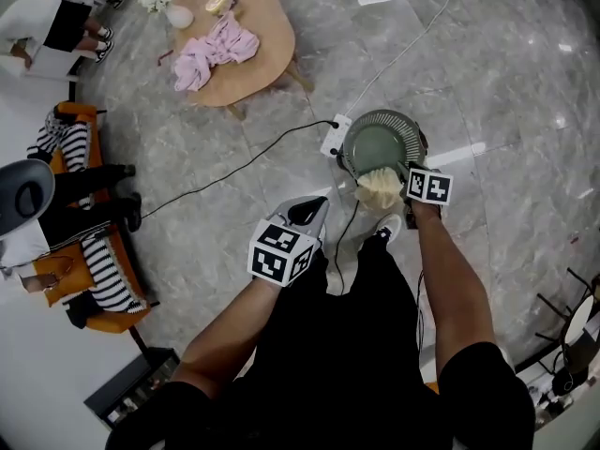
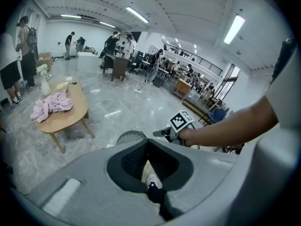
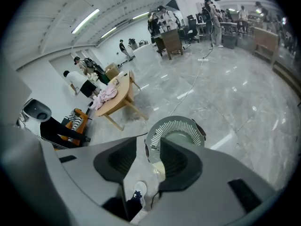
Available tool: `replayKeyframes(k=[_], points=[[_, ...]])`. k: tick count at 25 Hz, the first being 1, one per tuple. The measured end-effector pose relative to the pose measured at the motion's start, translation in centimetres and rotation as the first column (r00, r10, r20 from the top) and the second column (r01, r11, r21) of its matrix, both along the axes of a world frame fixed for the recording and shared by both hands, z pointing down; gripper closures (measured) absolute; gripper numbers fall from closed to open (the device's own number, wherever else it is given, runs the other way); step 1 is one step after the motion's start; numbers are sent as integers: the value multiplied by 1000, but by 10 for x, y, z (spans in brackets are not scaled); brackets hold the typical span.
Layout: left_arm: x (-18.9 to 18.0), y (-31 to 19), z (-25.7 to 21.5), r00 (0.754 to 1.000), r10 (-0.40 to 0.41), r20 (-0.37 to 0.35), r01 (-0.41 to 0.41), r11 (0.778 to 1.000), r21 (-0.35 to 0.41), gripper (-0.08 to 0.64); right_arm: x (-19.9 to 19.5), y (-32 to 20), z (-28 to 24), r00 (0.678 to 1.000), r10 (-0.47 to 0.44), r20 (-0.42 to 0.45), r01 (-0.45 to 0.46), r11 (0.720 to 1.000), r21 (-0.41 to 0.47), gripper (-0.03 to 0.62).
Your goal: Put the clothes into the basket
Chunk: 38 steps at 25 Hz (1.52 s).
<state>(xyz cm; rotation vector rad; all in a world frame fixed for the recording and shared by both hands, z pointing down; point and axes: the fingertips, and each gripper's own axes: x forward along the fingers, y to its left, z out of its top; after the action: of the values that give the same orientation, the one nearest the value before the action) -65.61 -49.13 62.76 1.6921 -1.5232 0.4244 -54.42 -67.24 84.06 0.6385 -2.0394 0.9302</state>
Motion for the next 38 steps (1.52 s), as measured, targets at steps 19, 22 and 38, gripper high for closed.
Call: replayKeyframes(k=[19,22,38], points=[[8,36,-88,972,232,-45,-219,957,191,560,24,122,-247,855,242,459,-285,958,26,577],[8,46,-100,964,262,-37,-248,944,217,560,30,148,-274,842,235,486,-298,953,56,577],[55,77,-128,923,384,4,-370,886,280,560,58,225,-340,870,117,479,-272,924,268,577]])
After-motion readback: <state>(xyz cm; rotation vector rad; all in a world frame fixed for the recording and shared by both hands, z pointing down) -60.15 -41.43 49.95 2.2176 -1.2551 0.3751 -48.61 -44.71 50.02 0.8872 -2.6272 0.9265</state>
